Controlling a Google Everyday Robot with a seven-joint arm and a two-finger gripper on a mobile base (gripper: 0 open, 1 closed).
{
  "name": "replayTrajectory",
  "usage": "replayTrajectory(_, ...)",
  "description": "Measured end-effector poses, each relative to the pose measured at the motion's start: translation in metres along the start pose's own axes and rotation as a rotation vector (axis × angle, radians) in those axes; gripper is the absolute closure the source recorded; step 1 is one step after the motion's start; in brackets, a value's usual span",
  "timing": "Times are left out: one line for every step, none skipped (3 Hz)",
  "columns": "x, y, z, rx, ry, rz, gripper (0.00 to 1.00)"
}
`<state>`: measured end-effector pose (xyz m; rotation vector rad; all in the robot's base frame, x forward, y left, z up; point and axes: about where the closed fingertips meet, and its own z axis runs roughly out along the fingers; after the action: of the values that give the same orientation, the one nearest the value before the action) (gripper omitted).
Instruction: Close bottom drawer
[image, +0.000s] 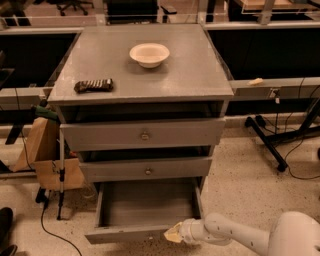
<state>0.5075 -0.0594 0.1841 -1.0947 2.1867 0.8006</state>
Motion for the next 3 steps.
replayTrajectory(0.000, -0.006, -0.001, 0.016, 0.005, 0.009, 0.74)
replayTrajectory(-0.001, -0.012, -0.002, 0.030, 0.011, 0.016, 0.50)
replayTrajectory(-0.009, -0.022, 0.002, 0.045, 0.018, 0.020, 0.19)
